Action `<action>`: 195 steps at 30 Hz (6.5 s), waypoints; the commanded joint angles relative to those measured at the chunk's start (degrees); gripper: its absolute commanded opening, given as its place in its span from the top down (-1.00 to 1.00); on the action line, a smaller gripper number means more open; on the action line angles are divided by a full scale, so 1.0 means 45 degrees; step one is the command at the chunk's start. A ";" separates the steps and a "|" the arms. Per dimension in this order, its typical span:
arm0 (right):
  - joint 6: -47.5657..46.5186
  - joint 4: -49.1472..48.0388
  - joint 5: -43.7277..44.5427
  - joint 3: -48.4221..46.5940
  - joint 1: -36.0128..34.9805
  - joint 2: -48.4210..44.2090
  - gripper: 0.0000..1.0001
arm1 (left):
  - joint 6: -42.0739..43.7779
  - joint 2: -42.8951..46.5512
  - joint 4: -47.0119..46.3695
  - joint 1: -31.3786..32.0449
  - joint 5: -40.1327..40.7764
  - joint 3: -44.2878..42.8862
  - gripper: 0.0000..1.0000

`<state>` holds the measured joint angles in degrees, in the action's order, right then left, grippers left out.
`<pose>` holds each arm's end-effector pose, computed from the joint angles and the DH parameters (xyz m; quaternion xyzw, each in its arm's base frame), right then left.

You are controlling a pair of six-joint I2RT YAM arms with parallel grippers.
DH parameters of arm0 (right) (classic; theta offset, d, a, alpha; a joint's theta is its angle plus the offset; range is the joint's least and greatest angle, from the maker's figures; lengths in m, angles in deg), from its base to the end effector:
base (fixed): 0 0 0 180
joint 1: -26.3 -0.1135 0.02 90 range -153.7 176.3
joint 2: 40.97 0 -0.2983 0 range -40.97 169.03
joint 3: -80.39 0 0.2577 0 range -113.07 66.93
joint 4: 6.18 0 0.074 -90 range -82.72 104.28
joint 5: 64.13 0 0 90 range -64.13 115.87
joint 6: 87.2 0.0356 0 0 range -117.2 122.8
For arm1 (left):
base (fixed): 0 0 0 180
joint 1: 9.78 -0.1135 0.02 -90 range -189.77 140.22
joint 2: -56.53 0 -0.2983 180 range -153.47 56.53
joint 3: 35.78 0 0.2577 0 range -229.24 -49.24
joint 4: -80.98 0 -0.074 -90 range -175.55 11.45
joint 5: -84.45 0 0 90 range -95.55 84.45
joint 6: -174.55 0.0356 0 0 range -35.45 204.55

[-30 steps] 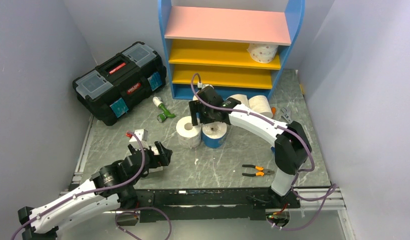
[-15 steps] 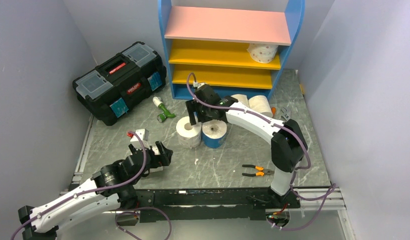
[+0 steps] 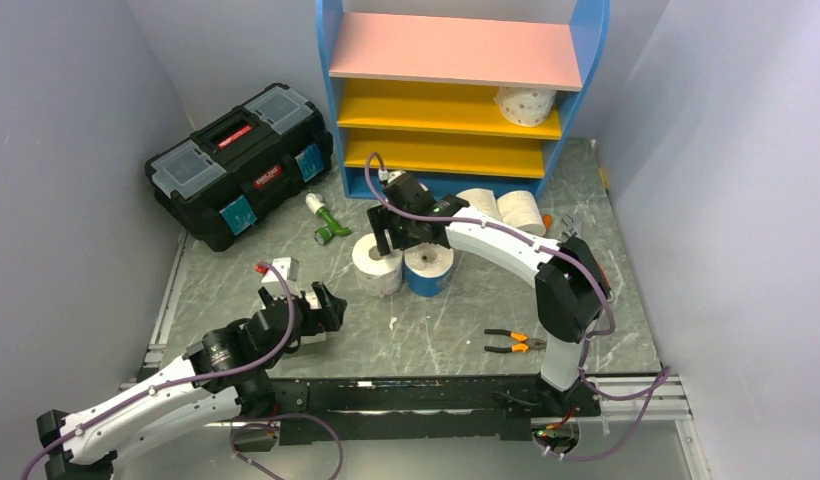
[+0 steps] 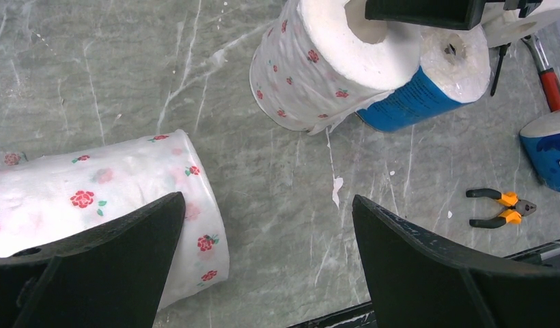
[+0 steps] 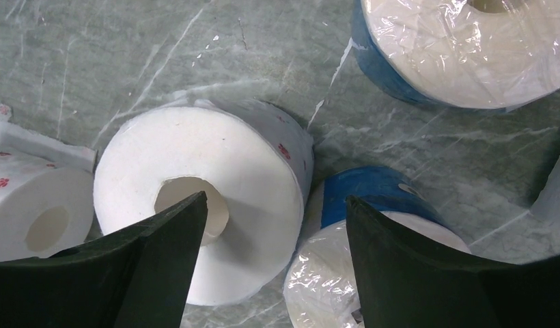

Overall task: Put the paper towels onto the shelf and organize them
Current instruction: Pick up the paper towel from the center of the board, then place the paper towel at the center of the board, then pick up the paper towel from the center of the board.

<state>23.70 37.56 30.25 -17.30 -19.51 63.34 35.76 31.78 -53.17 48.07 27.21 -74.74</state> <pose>0.2944 0.2989 0.2885 -0.1901 0.9207 0.1563 0.3028 0.0628 -0.0638 0.2471 -0.0709 0.8459 -0.2281 0.4769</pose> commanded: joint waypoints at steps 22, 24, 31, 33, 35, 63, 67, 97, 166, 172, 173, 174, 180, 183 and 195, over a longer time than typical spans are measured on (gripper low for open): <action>0.0039 -0.0683 -0.0049 0.0609 -0.0041 -0.0401 0.19 | -0.0166 0.0104 -0.0337 0.0048 -0.0376 0.0079 -0.99; 0.0074 -0.0634 -0.0004 0.0570 -0.0046 -0.0676 0.20 | -0.0070 0.0110 -0.0344 0.0037 -0.0333 0.0012 -0.99; 0.0081 -0.0209 0.0201 0.0155 -0.0048 -0.1906 0.22 | 0.0116 -0.0007 -0.0306 0.0036 -0.0208 -0.0213 -0.99; 0.0081 -0.0016 0.0253 0.0077 -0.0023 -0.2324 0.22 | 0.0154 -0.0029 -0.0362 0.0036 -0.0208 -0.0232 -0.99; 0.0116 0.0172 0.0288 0.0081 -0.0054 -0.2924 0.23 | 0.0194 -0.0036 -0.0434 0.0037 -0.0203 -0.0233 -0.99; 0.1892 0.5809 0.1456 0.5319 -0.0072 -1.1660 0.17 | 0.1156 -0.2736 -0.2802 0.0036 -0.1380 -0.1007 -0.99; 0.2479 0.5073 0.1422 0.6295 -0.0085 -1.1736 0.17 | 0.1189 -0.3400 -0.3162 0.0036 -0.1747 -0.1204 -0.99; 0.3336 0.4236 0.3213 0.6668 -0.2385 -1.1432 -0.45 | 0.1448 -0.3987 -0.3554 0.0039 -0.1916 -0.1137 -0.99; 0.4178 0.5241 0.5526 0.5417 -0.3025 -0.8900 -0.53 | 0.1066 -0.3635 -0.3695 0.0018 -0.1916 -0.0242 -0.98; 0.5098 0.4823 0.4129 0.7027 -0.0510 -1.1403 -0.53 | 0.1107 -0.3910 -0.3806 0.0013 -0.2100 -0.0274 -0.98; 0.5244 0.5047 0.4188 0.7026 -0.0479 -1.1437 -0.53 | 0.1125 -0.3915 -0.3808 -0.0001 -0.2119 -0.0265 -0.98; 0.5441 0.5233 0.4244 0.7019 -0.0478 -1.1459 -0.52 | 0.1145 -0.3938 -0.3848 -0.0003 -0.2114 -0.0242 -0.98; 0.5982 0.4957 0.3991 0.7588 -0.0454 -1.1520 -0.49 | 0.1161 -0.4115 -0.3989 -0.0003 -0.2236 -0.0318 -0.98; 0.6259 0.5030 0.4213 0.7862 -0.0381 -1.1612 -0.44 | 0.1156 -0.4140 -0.3951 -0.0003 -0.2293 -0.0369 -0.98; 0.6298 0.4458 0.3668 0.8745 -0.0282 -1.1540 -0.29 | 0.1029 -0.4048 -0.4041 -0.0002 -0.2327 -0.0157 -0.98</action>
<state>51.09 59.99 47.69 21.21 -20.97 11.45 40.54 13.20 -69.81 48.05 17.20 -74.82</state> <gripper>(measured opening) 0.653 0.992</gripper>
